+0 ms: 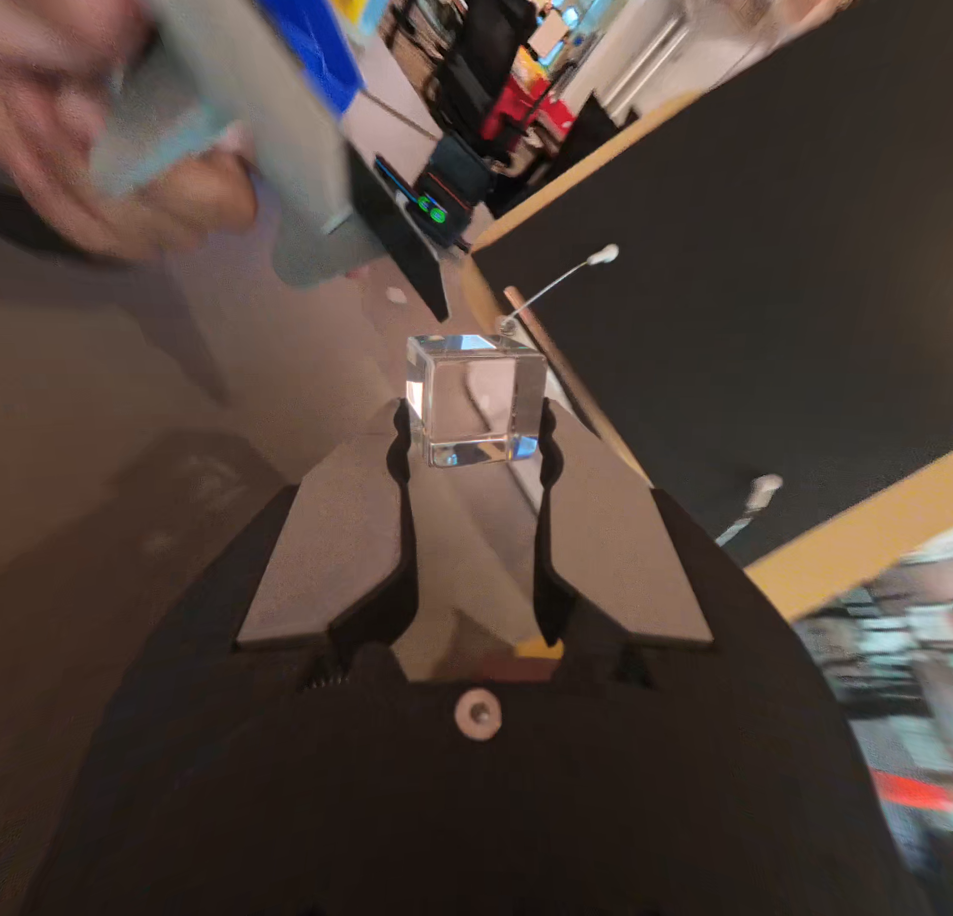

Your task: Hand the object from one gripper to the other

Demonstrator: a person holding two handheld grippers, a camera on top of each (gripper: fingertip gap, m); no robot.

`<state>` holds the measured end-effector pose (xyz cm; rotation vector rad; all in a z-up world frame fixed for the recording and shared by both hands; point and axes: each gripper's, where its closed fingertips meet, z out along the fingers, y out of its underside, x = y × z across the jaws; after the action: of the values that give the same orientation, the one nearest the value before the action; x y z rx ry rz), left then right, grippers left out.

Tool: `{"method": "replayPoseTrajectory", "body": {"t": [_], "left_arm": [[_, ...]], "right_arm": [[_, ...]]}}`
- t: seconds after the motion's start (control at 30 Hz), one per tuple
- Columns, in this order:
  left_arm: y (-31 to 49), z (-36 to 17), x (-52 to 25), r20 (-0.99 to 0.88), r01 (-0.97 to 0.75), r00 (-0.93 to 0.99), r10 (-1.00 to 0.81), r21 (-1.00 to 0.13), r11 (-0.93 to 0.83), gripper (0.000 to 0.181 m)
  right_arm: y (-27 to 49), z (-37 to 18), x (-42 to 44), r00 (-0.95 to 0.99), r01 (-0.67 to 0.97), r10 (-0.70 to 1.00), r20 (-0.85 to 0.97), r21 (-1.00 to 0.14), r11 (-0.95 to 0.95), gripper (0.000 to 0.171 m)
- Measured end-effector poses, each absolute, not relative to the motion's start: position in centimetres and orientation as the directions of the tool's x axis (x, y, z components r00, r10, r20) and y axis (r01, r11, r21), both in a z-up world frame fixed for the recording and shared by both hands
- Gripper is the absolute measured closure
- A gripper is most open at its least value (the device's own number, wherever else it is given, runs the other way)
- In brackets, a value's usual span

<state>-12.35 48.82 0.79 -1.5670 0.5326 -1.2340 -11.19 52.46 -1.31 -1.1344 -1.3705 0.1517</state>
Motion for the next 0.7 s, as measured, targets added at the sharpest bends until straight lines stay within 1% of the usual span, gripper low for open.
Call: {"method": "replayPoseTrajectory", "body": {"t": [0.03, 0.07, 0.13, 0.2, 0.27, 0.33, 0.37, 0.47, 0.53, 0.6, 0.7], "left_arm": [[49.0, 1.1, -12.8, 0.511, 0.301, 0.329, -0.794, -0.854, -0.425, 0.111], [49.2, 1.2, -13.2, 0.556, 0.341, 0.295, -0.777, -0.821, -0.458, 0.111], [49.3, 1.0, -13.1, 0.581, 0.339, 0.269, -0.768, -0.804, -0.489, 0.11], [48.8, 1.0, -12.7, 0.566, 0.314, 0.262, -0.781, -0.816, -0.486, 0.103], [48.1, 1.7, -12.3, 0.559, 0.312, 0.221, -0.799, -0.817, -0.485, 0.103], [47.7, 2.1, -12.2, 0.561, 0.303, 0.211, -0.801, -0.816, -0.492, 0.095], [47.5, 2.3, -12.4, 0.548, 0.298, 0.218, -0.808, -0.825, -0.479, 0.097], [47.1, 3.2, -12.8, 0.504, 0.284, 0.235, -0.831, -0.853, -0.437, 0.1], [46.9, 3.5, -13.1, 0.502, 0.288, 0.23, -0.834, -0.854, -0.434, 0.102], [46.6, 3.7, -13.2, 0.504, 0.285, 0.207, -0.838, -0.851, -0.441, 0.104], [46.7, 3.1, -13.1, 0.526, 0.265, 0.197, -0.828, -0.841, -0.472, 0.101]], "right_arm": [[52.5, -1.2, -11.1, 0.266, 0.555, 0.57, 0.777, -0.607, 0.569, 0.124], [52.5, -0.9, -11.0, 0.257, 0.593, 0.459, 0.85, -0.514, 0.619, 0.124], [52.4, -0.2, -11.3, 0.237, 0.639, 0.276, 0.932, -0.363, 0.678, 0.124], [52.2, 0.2, -11.8, 0.225, 0.649, 0.192, 0.955, -0.294, 0.702, 0.124], [51.8, 0.3, -12.5, 0.207, 0.632, 0.188, 0.96, -0.278, 0.723, 0.124], [51.5, 0.5, -13.1, 0.208, 0.609, 0.232, 0.95, -0.312, 0.729, 0.124], [51.3, 0.8, -13.2, 0.223, 0.588, 0.267, 0.938, -0.348, 0.731, 0.124], [50.1, 1.6, -14.1, 0.242, 0.457, 0.468, 0.85, -0.526, 0.718, 0.124], [49.5, 2.3, -14.8, 0.234, 0.378, 0.581, 0.78, -0.623, 0.685, 0.125], [48.7, 3.2, -15.6, 0.22, 0.281, 0.643, 0.734, -0.679, 0.678, 0.127], [48.2, 3.6, -16.6, 0.195, 0.205, 0.676, 0.711, -0.703, 0.681, 0.127]]}}
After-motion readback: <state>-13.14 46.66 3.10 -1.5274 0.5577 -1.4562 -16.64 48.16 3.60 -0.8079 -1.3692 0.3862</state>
